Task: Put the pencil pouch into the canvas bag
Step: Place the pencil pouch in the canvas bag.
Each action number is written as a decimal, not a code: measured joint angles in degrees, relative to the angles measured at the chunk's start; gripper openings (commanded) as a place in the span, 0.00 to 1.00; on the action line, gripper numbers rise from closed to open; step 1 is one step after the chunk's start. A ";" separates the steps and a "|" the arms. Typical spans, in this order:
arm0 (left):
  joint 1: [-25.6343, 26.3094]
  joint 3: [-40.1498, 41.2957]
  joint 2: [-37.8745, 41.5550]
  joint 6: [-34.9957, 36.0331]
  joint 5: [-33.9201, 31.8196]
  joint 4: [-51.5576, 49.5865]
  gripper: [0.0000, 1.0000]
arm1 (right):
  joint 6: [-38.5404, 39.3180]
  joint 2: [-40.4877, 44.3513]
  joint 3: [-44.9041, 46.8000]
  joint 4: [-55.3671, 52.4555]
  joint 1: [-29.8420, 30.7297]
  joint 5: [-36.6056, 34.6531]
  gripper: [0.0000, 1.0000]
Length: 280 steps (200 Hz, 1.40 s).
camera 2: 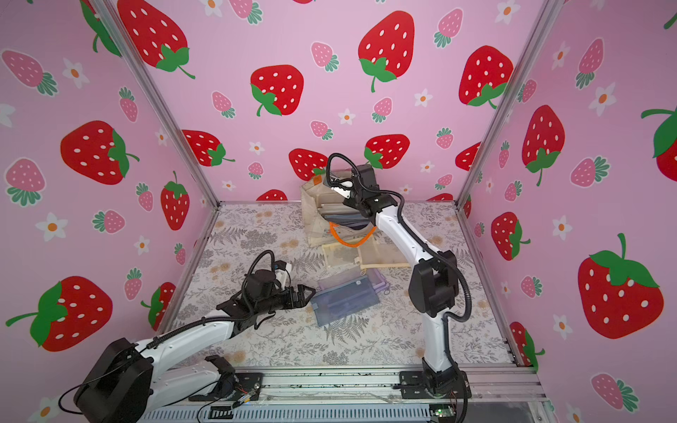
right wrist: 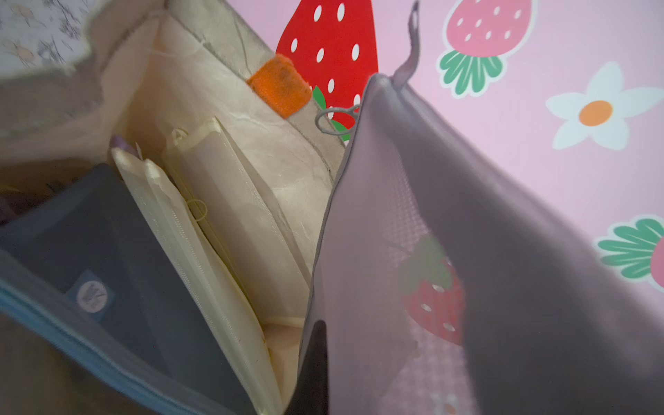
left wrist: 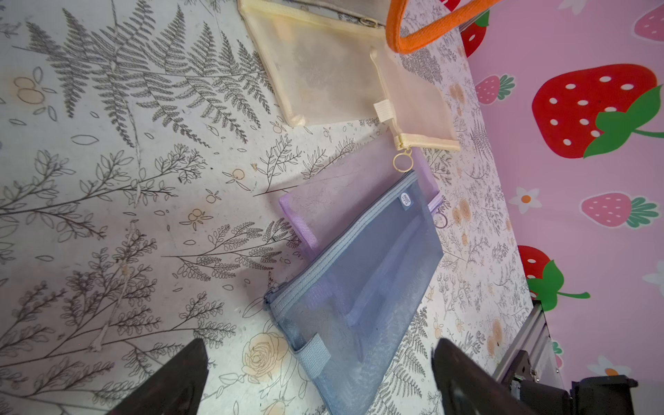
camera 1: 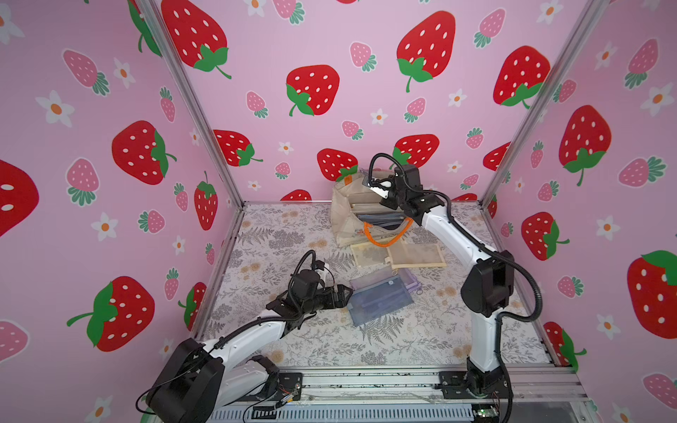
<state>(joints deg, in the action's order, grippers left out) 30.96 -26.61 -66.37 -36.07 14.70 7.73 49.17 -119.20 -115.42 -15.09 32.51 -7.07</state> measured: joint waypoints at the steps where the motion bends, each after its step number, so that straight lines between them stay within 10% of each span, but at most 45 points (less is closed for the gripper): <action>1: -0.02 0.00 -0.02 0.00 0.00 0.04 0.99 | 0.26 -0.26 -0.09 0.07 0.02 -0.17 0.00; 48: -1.14 0.00 -0.96 0.00 1.44 1.44 0.99 | 4.04 -4.76 -0.48 0.66 0.26 -4.39 0.00; 85: -1.60 0.00 -0.94 -0.13 2.03 1.46 0.99 | 2.43 -5.03 -0.48 -0.66 0.37 -3.19 0.39; 146: -2.08 0.00 1.49 -0.17 2.38 1.18 0.99 | -2.32 -2.21 2.08 -2.38 0.96 -0.57 0.59; 216: -2.25 -4.17 1.18 1.84 1.79 -6.45 0.99 | -16.65 12.59 7.13 -3.69 1.99 1.95 0.75; 280: -2.25 -9.70 -4.72 3.23 2.54 -11.06 1.00 | -37.83 35.36 33.35 -2.82 2.03 6.67 0.85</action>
<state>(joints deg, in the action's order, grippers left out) 28.71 -36.32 -71.09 -32.84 17.23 -3.33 11.33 -83.83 -82.06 -17.91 34.54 -0.40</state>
